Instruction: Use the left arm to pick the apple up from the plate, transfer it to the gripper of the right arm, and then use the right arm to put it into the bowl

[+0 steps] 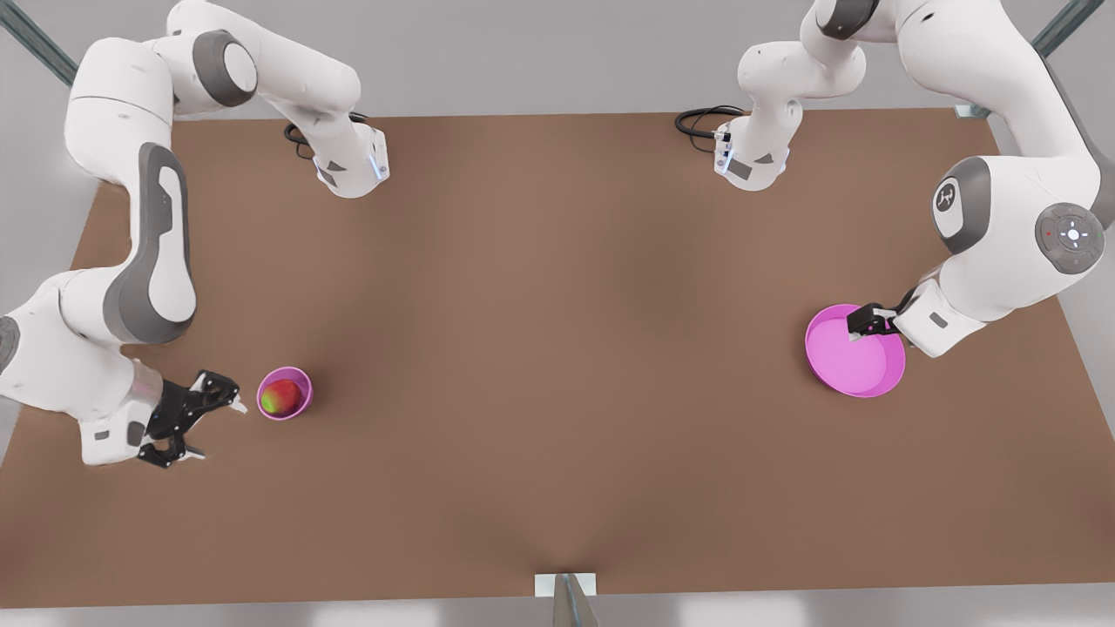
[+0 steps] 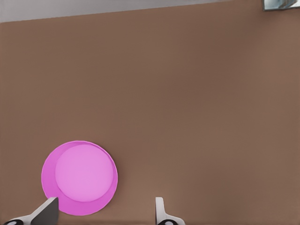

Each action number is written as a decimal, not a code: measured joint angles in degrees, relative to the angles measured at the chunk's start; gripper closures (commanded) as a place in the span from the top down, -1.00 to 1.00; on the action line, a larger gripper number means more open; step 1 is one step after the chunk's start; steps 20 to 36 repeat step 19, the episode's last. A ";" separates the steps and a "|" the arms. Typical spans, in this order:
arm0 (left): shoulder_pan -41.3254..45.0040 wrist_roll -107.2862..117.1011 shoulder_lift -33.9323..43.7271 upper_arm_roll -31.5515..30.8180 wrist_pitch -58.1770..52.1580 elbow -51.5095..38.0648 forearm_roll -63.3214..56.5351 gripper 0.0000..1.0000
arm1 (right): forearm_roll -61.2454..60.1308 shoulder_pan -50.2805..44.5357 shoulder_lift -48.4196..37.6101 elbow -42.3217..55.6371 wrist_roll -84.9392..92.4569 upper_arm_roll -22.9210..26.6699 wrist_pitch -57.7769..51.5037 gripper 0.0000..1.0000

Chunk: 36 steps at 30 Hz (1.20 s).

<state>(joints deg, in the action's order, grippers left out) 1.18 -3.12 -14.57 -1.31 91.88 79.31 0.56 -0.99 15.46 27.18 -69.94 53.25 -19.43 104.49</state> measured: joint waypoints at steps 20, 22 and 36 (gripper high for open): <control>0.48 2.96 -0.78 -0.30 -0.08 -0.39 -0.03 1.00 | 2.47 -21.77 -20.95 -13.69 -33.94 21.93 -14.13 1.00; 0.48 2.96 -0.78 -0.30 -0.08 -0.39 -0.03 1.00 | 2.47 -21.77 -20.95 -13.69 -33.94 21.93 -14.13 1.00; 0.48 2.96 -0.78 -0.30 -0.08 -0.39 -0.03 1.00 | 2.47 -21.77 -20.95 -13.69 -33.94 21.93 -14.13 1.00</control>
